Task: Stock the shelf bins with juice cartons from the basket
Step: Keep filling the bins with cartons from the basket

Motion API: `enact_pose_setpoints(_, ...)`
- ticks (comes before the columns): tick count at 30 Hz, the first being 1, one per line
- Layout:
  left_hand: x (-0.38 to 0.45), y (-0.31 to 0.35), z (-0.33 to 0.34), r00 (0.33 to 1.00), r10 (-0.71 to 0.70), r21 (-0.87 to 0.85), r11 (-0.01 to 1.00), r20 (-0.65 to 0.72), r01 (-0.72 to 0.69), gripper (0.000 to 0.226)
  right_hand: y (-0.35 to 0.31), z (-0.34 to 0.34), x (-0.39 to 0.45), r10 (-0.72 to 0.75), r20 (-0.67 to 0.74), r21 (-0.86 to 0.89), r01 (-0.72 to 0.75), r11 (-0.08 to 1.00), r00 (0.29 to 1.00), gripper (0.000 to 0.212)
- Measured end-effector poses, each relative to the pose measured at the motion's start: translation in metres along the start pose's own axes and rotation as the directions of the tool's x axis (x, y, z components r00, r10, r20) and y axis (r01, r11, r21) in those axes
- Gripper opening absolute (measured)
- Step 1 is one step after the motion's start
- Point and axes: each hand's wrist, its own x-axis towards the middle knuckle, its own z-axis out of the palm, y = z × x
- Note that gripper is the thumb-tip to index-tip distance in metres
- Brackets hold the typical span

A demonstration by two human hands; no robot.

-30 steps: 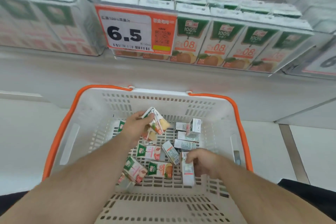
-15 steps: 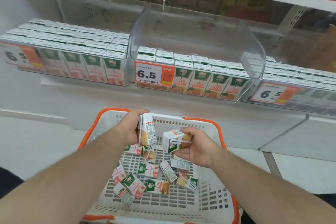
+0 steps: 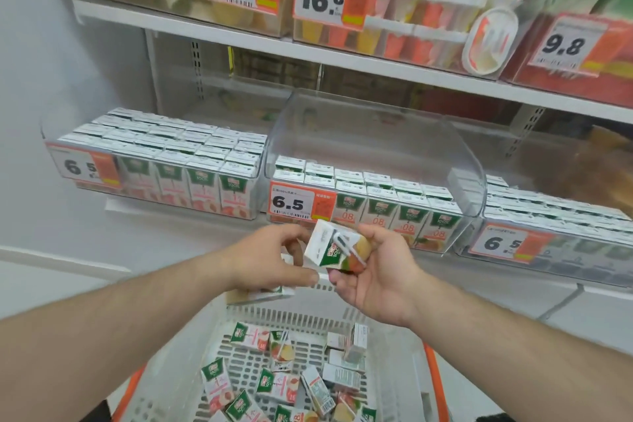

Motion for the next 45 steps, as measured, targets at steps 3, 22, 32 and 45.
enact_pose_setpoints(3,-0.001,0.010,0.003,0.988,0.102,0.079,0.992,-0.116,-0.094,0.055,-0.009,0.003,0.004,0.024,0.001,-0.007,-0.024,1.000,1.000,0.057)
enact_pose_setpoints(22,0.002,0.033,0.003,0.798,0.126,0.123,0.990,-0.590,-0.065,0.047,-0.037,0.032,-0.015,-0.859,0.254,-0.815,0.577,0.058,0.445,0.043)
enact_pose_setpoints(32,0.006,0.041,-0.002,0.803,0.118,0.192,0.981,-0.584,-0.005,0.047,-0.025,0.048,-0.017,-0.881,0.348,-0.900,0.379,-0.217,0.321,0.034)
enact_pose_setpoints(45,0.011,0.009,-0.036,0.840,-0.069,0.051,0.992,-0.539,0.115,0.042,-0.147,0.087,0.102,-0.614,0.384,-0.920,0.228,-0.319,0.690,0.029)
